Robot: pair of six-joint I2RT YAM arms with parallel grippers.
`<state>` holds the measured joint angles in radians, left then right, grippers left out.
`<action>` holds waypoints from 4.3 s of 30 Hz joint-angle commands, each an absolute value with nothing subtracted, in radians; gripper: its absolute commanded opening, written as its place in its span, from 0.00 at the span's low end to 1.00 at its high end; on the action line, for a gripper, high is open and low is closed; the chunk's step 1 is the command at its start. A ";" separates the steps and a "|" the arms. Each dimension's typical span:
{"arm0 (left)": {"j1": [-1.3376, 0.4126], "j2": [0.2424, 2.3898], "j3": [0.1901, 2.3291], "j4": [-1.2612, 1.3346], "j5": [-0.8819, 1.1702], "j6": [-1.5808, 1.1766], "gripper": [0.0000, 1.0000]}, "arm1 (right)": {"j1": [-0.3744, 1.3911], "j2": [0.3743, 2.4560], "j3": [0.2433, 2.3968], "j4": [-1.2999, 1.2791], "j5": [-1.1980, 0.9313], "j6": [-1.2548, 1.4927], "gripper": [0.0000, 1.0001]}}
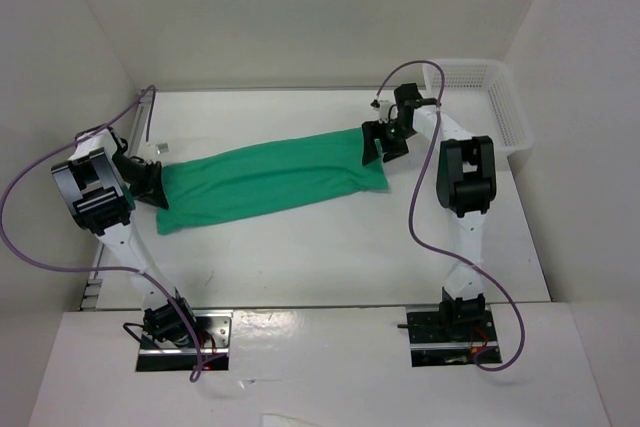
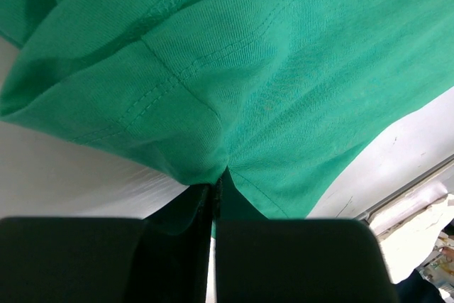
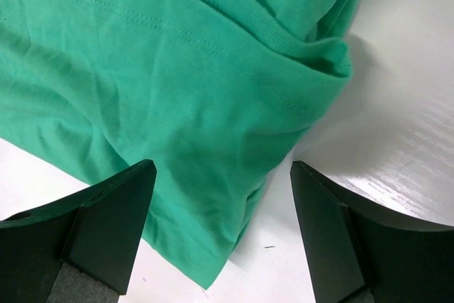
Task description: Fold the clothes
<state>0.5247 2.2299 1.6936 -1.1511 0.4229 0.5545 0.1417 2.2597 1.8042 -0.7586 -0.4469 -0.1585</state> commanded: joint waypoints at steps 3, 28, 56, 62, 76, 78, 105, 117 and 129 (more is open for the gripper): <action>0.535 2.230 1.704 -1.167 0.397 0.601 0.02 | 0.150 2.339 1.824 -0.785 -0.382 -0.161 0.86; 0.535 2.241 1.733 -1.216 0.405 0.620 0.02 | 0.212 2.436 1.755 -0.865 -0.644 -0.181 0.78; 0.572 2.233 1.715 -1.299 0.230 0.716 0.00 | 0.155 2.464 1.666 -0.778 -0.655 -0.117 0.73; 0.572 2.233 1.715 -1.299 0.221 0.716 0.00 | 0.178 2.464 1.666 -0.778 -0.644 -0.107 0.60; 0.572 2.243 1.715 -1.299 0.239 0.707 0.00 | 0.213 2.464 1.704 -0.778 -0.580 -0.098 0.00; 0.572 2.243 1.715 -1.299 0.239 0.707 0.00 | 0.213 2.464 1.715 -0.787 -0.552 -0.098 0.00; 0.336 2.246 1.812 -1.299 0.454 0.696 0.00 | 0.075 2.312 2.025 -0.919 -0.103 -0.150 0.00; 0.190 2.266 1.781 -1.260 0.541 0.657 0.00 | 0.066 2.348 2.338 -1.070 -0.050 -0.179 0.00; 0.156 2.286 1.772 -1.163 0.611 0.546 0.59 | 0.138 2.370 2.442 -1.132 -0.100 -0.218 0.00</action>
